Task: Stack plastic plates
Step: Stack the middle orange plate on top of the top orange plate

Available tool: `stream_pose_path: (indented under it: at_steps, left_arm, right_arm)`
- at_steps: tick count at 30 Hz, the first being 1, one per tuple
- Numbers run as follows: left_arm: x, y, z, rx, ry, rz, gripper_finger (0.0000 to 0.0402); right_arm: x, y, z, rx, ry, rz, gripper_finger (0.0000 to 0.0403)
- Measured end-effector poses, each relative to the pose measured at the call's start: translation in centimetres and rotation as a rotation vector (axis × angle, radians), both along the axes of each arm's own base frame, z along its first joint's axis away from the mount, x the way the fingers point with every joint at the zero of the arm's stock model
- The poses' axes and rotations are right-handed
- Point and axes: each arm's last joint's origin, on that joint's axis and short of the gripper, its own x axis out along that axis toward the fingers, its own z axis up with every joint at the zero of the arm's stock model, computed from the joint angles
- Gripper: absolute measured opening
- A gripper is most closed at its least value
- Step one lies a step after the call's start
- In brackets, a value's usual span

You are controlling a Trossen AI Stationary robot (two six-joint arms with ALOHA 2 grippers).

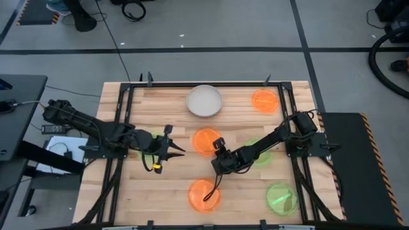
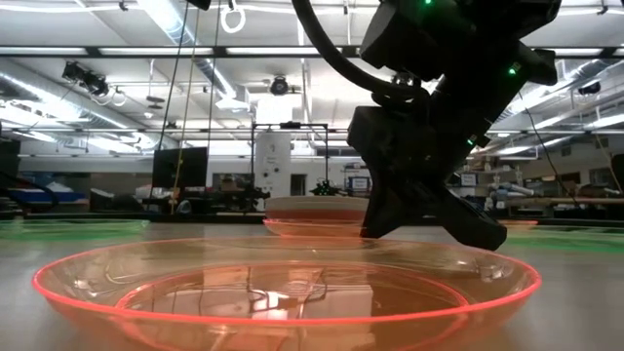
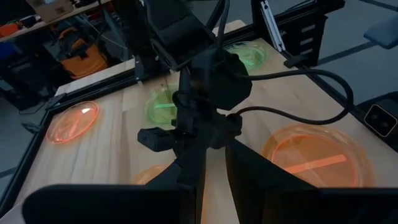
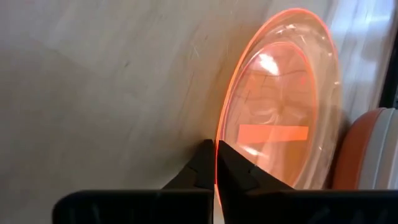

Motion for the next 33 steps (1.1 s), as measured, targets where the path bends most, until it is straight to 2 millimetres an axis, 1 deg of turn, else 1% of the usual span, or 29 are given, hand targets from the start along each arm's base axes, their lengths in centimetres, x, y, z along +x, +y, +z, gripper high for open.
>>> stream_pose_path:
  at_steps: [4,8,12,16,18,20,24,29,33]
  left_arm:
    - [0.0,0.0,0.0,0.0,0.0,0.0,0.0068]
    - [0.0,0.0,0.0,0.0,0.0,0.0,0.0068]
    - [0.0,0.0,0.0,-0.001,0.001,0.0,0.0068]
    - [0.0,0.0,-0.1,-0.021,0.008,0.008,0.0068]
    - [0.0,0.0,-0.1,-0.022,0.008,0.009,0.0068]
    - [0.0,0.0,-0.1,-0.024,0.008,0.01,0.0068]
    - [0.0,0.0,-0.1,-0.041,0.01,0.016,0.0068]
    - [0.0,0.0,0.0,-0.041,0.009,0.016,0.0068]
    - [0.0,0.0,0.0,-0.041,0.008,0.016,0.0068]
  right_arm:
    - [0.0,0.1,0.0,-0.021,-0.001,0.002,0.001]
    - [-0.7,0.8,0.4,-0.102,0.014,0.036,0.0007]
    - [-1.3,1.9,2.8,-0.107,-0.05,0.042,0.0006]
    - [-2.8,1.6,5.2,-0.056,-0.064,-0.035,0.0006]
    - [-3.6,0.9,6.6,-0.031,-0.069,-0.103,0.0006]
    - [-4.7,-0.2,7.6,-0.006,-0.046,-0.195,0.0006]
    - [-6.7,-3.0,9.4,0.076,-0.015,-0.447,0.0006]
    - [-8.5,-7.1,10.2,0.126,0.026,-0.803,0.0006]
    - [-9.2,-10.8,9.7,0.153,0.036,-1.065,0.0006]
